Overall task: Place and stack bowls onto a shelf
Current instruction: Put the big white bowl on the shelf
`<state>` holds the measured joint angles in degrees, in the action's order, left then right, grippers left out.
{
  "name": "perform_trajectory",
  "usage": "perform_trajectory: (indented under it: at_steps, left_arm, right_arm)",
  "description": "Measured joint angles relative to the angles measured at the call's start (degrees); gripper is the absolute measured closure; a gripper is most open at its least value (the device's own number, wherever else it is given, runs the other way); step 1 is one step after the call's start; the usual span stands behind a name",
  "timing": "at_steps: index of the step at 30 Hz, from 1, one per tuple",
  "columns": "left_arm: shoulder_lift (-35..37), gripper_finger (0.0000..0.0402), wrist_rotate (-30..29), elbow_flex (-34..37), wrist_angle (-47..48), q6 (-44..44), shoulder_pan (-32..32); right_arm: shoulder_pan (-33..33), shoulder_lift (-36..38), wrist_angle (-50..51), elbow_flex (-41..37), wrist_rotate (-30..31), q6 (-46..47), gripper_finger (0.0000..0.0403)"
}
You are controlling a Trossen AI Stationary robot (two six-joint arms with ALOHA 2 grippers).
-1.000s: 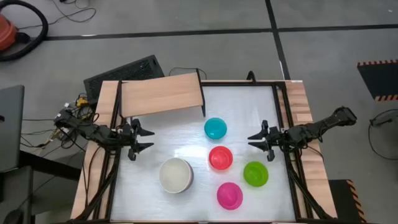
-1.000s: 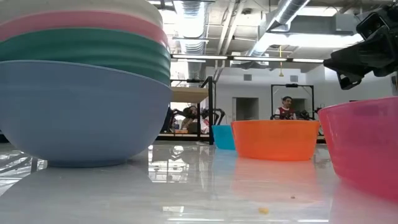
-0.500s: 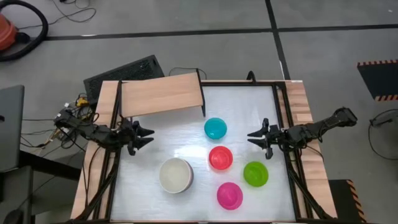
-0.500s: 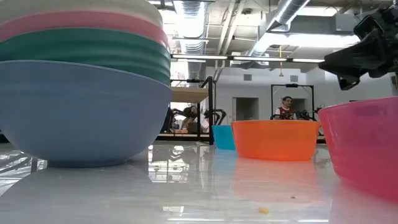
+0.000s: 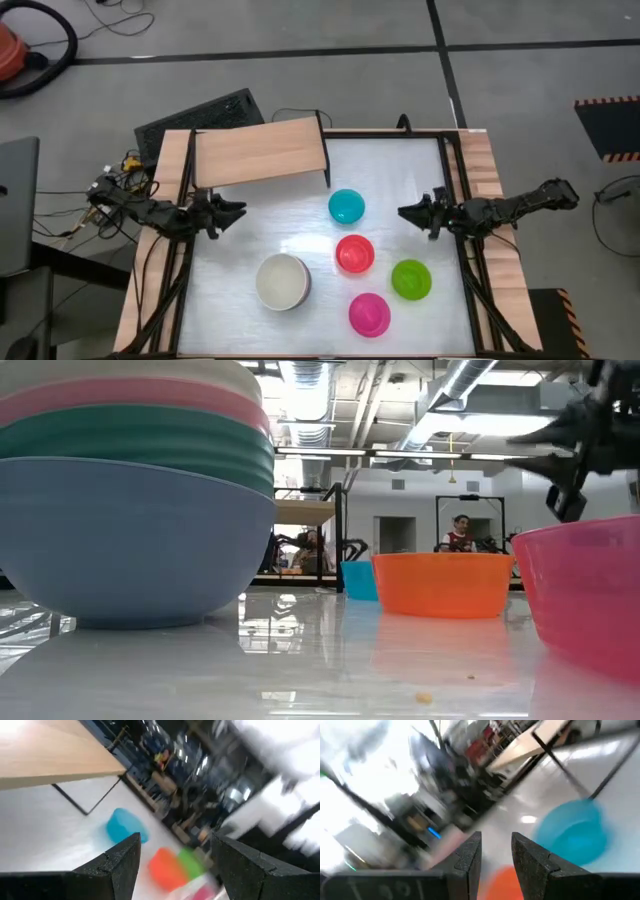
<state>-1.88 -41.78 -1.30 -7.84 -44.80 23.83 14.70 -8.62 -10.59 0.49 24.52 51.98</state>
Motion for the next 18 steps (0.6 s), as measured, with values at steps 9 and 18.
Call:
perform_trajectory:
  at_steps: [9, 18]
  left_arm:
    - [0.01, 0.0175, -13.35, 0.00, -20.58, -5.45, -0.05]
    - [-2.98, 0.0175, -8.57, -7.27, -25.67, 0.63, -0.04]
  right_arm:
    - [-4.87, 0.00, -5.06, 0.00, -0.53, 17.63, 0.0271]
    - [-9.29, -3.93, -8.50, 14.86, -11.77, 12.54, 0.0271]
